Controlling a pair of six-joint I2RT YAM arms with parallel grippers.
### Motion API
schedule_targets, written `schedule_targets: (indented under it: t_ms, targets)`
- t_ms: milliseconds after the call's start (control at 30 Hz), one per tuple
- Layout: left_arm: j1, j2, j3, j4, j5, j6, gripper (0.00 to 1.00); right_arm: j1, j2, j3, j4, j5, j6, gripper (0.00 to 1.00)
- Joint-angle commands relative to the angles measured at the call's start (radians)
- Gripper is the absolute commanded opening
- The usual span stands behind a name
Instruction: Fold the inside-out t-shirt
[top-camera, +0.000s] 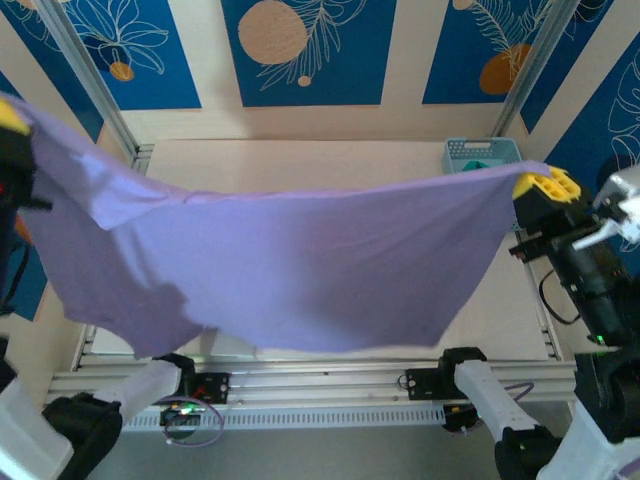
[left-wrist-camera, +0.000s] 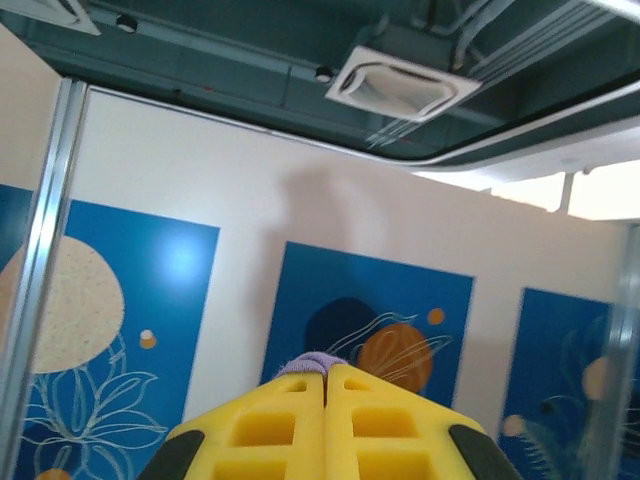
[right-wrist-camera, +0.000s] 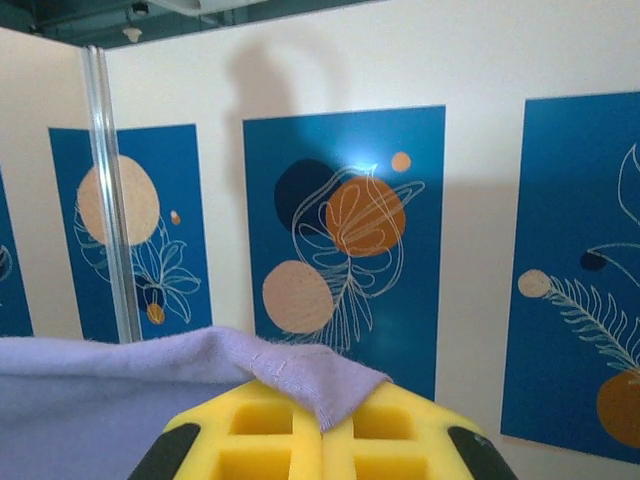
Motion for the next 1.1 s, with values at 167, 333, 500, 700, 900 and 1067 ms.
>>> schedule_targets:
  t_ms: [167, 333, 500, 700, 900, 1067]
  targets:
    - [0.019, 0.323, -0.231, 0.257, -0.135, 0.161, 0.0, -0.004, 0.257, -0.236, 0.235, 0.065, -0.065, 0.0]
    - [0.071, 0.596, -0.305, 0.409, -0.108, 0.152, 0.0, -0.005, 0.551, -0.326, 0.424, 0.079, -0.071, 0.0]
    - [0.114, 1.065, -0.045, 0.394, -0.02, 0.102, 0.03, -0.002, 1.053, -0.132, 0.486, 0.085, -0.049, 0.03]
    - [0.142, 1.654, 0.663, 0.206, 0.068, -0.016, 0.53, -0.015, 1.661, 0.541, 0.164, 0.186, -0.003, 0.35]
    - [0.157, 1.354, 0.093, 0.405, 0.116, -0.117, 0.85, 0.037, 1.549, 0.394, 0.119, 0.276, -0.061, 0.48]
    - [0.156, 1.019, -0.433, 0.454, 0.199, -0.264, 0.87, 0.093, 1.253, -0.076, 0.144, 0.263, 0.022, 0.48]
